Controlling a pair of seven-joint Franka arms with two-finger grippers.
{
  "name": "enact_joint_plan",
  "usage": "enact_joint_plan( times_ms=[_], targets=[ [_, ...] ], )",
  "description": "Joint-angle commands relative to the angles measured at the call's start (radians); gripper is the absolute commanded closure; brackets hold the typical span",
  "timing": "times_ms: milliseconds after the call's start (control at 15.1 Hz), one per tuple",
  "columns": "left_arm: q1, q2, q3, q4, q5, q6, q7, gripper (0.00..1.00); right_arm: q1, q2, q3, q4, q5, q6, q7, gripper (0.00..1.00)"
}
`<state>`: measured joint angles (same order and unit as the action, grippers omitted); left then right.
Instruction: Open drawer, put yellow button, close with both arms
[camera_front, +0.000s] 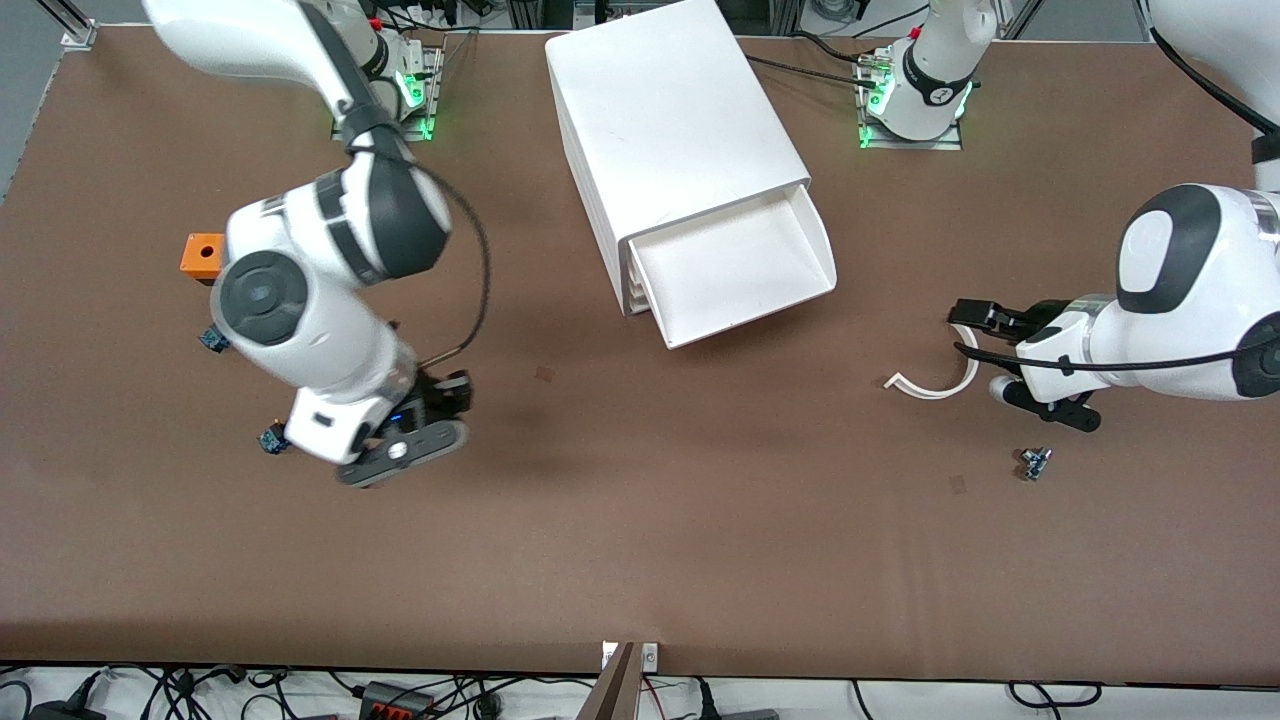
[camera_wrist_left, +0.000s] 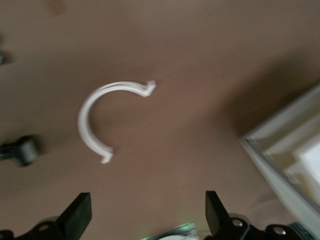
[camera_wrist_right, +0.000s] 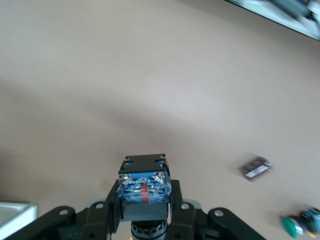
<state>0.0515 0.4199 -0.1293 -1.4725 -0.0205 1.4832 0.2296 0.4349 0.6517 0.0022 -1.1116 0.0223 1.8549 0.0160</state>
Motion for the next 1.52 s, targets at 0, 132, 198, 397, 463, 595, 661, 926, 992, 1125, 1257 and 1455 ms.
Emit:
enact_joint_plan(
  times_ms=[0, 132, 198, 397, 463, 595, 661, 926, 992, 1125, 1257, 1455],
  targets=[
    [-0.016, 0.016, -0.007, 0.046, 0.132, -0.003, -0.012, 0.0, 0.121, 0.023, -0.007, 0.11, -0.002, -0.008, 0.117, 1.0],
    [-0.016, 0.022, -0.007, 0.046, 0.128, -0.001, -0.012, 0.0, 0.178, 0.026, -0.008, 0.133, -0.004, 0.0, 0.165, 1.0],
    [-0.018, 0.025, -0.006, 0.046, 0.126, -0.001, -0.012, 0.0, 0.194, 0.026, -0.007, 0.141, -0.002, -0.003, 0.17, 1.0],
    [-0.019, 0.04, -0.007, 0.046, 0.12, -0.001, -0.012, 0.0, 0.263, 0.025, -0.008, 0.159, -0.004, -0.005, 0.206, 1.0],
    [-0.019, 0.04, -0.007, 0.046, 0.117, -0.001, -0.012, 0.0, 0.284, 0.028, -0.005, 0.161, -0.002, -0.002, 0.252, 1.0],
    [-0.019, 0.04, -0.007, 0.046, 0.12, -0.001, -0.012, 0.0, 0.324, 0.037, -0.005, 0.161, -0.002, -0.003, 0.288, 1.0],
    [-0.019, 0.04, -0.007, 0.046, 0.117, -0.001, -0.012, 0.0, 0.341, 0.043, -0.007, 0.161, -0.004, -0.003, 0.315, 1.0],
    [-0.019, 0.04, -0.007, 0.046, 0.116, -0.001, -0.013, 0.0, 0.396, 0.068, -0.008, 0.161, -0.004, 0.0, 0.413, 1.0],
    [-0.021, 0.04, -0.007, 0.046, 0.117, -0.001, -0.018, 0.0, 0.398, 0.071, -0.007, 0.161, -0.004, 0.003, 0.42, 1.0],
    [-0.021, 0.04, -0.007, 0.046, 0.117, -0.001, -0.022, 0.0, 0.413, 0.075, -0.004, 0.161, -0.002, 0.016, 0.453, 1.0],
    [-0.021, 0.04, -0.007, 0.046, 0.116, -0.001, -0.024, 0.0, 0.441, 0.094, -0.005, 0.161, -0.004, 0.038, 0.484, 1.0],
    [-0.021, 0.04, -0.009, 0.046, 0.114, -0.001, -0.024, 0.0, 0.467, 0.117, -0.004, 0.161, -0.002, 0.072, 0.538, 1.0]
  ],
)
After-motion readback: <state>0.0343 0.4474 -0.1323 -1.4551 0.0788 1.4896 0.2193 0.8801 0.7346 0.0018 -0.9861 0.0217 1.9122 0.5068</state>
